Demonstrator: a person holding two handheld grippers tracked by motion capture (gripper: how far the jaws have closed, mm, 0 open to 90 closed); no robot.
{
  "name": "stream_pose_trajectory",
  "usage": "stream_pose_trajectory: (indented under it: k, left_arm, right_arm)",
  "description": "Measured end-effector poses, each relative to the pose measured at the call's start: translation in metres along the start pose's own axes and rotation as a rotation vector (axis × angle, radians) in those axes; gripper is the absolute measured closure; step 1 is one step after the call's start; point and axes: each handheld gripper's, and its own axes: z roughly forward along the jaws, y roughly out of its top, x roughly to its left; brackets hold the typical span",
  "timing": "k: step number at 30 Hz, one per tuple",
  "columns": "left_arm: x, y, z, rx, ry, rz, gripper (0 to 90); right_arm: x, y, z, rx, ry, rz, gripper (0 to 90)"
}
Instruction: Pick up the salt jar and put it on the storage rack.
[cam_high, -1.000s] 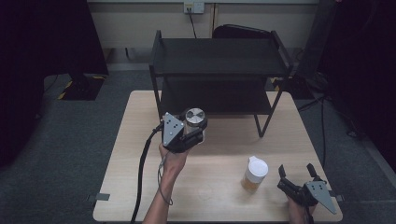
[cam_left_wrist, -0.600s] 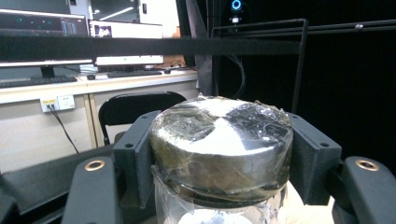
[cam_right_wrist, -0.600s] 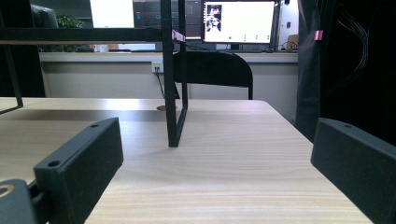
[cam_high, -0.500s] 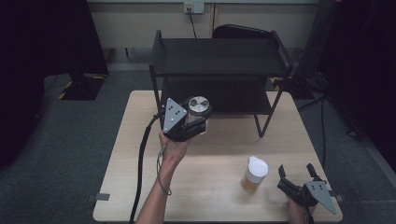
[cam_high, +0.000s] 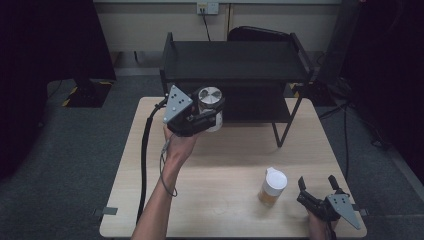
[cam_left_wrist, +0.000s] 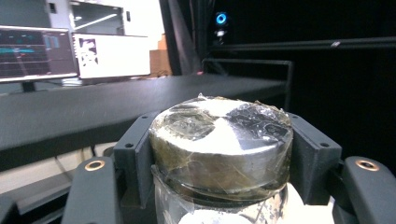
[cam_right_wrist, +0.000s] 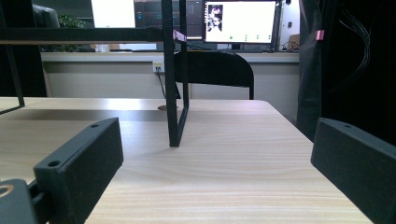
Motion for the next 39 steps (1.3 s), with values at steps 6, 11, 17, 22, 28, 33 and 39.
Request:
stream_pose_trajectory:
  k: [6, 11, 17, 22, 28, 33, 39]
  left_arm:
    - [0.008, 0.015, 0.002, -0.046, -0.015, -0.01, 35.1]
    - [0.011, 0.027, 0.008, -0.078, -0.03, -0.001, 35.1]
    - [0.011, 0.039, 0.02, -0.078, -0.027, 0.031, 35.1]
    - [0.018, 0.05, 0.035, -0.066, -0.01, 0.029, 35.1]
    - [0.025, 0.062, 0.05, -0.038, 0.031, 0.047, 35.1]
    - [0.034, 0.065, 0.061, -0.023, 0.056, 0.034, 35.1]
    - [0.04, 0.07, 0.073, -0.005, 0.09, 0.026, 35.1]
  right_arm:
    - [0.0, 0.0, 0.0, 0.0, 0.002, 0.002, 0.8]
    - [-0.001, 0.0, 0.001, 0.0, 0.007, 0.002, 0.8]
    - [-0.001, 0.0, 0.001, 0.0, 0.009, 0.002, 0.8]
    - [-0.003, 0.0, 0.001, -0.001, 0.017, 0.002, 0.8]
    - [-0.006, 0.0, 0.001, -0.001, 0.033, 0.003, 0.8]
    - [-0.005, 0.0, 0.001, 0.002, 0.026, 0.008, 0.8]
    - [-0.005, 0.0, 0.001, 0.001, 0.025, 0.014, 0.8]
